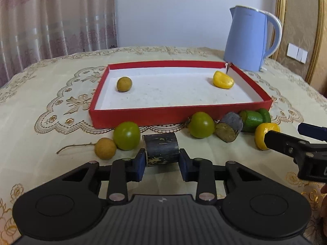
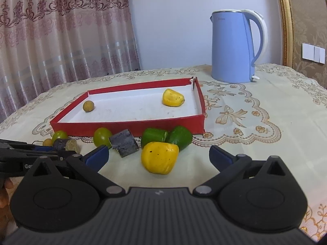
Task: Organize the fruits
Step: 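Grasp the dark wooden log piece with the left gripper, then regrip the dark log with the left gripper while right grasps another yellow pepper piece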
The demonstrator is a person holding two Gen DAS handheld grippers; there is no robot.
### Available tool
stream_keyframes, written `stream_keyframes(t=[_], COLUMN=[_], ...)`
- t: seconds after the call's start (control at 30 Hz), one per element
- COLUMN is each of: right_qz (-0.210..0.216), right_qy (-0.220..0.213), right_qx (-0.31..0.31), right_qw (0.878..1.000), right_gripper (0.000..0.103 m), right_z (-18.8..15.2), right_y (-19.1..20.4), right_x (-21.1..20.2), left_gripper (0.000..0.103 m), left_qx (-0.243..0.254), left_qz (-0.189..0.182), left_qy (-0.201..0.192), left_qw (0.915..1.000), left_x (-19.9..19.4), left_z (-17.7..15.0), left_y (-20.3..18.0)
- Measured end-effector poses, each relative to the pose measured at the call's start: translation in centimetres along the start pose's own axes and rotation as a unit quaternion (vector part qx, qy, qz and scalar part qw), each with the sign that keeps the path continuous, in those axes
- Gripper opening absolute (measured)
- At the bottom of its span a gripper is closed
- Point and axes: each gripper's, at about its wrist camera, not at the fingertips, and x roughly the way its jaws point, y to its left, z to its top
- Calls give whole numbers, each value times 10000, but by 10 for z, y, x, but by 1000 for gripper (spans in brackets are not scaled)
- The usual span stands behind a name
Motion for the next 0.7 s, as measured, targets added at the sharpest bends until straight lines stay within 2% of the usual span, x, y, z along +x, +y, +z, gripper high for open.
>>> stream_keyframes(t=[0.17, 0.27, 0.33, 0.4, 0.5, 0.7], right_qz=[-103, -317, -459, -425, -338, -446], right_qy=[-77, 18, 65, 145, 261, 228], right_qx=[-163, -600, -876, -1014, -989, -908], right_qw=[9998, 9977, 9951, 9938, 9942, 9946], right_gripper=[103, 103, 101, 91, 90, 93], right_z=[3, 4, 4, 3, 1, -1], right_y=[-1, 5, 9, 12, 13, 10], right_x=[-4, 1, 5, 9, 14, 16], left_gripper=[33, 33, 33, 33, 33, 33], left_qx=[-130, -119, -64, -36, 42, 112], left_qz=[80, 244, 335, 379, 361, 148], left_qy=[-3, -96, -174, -201, -214, -315], left_qw=[9999, 9996, 9993, 9991, 9991, 9993], left_x=[-13, -22, -27, -29, -30, -32], left_z=[-6, -8, -9, -9, -10, -4], left_y=[9, 12, 12, 12, 10, 7])
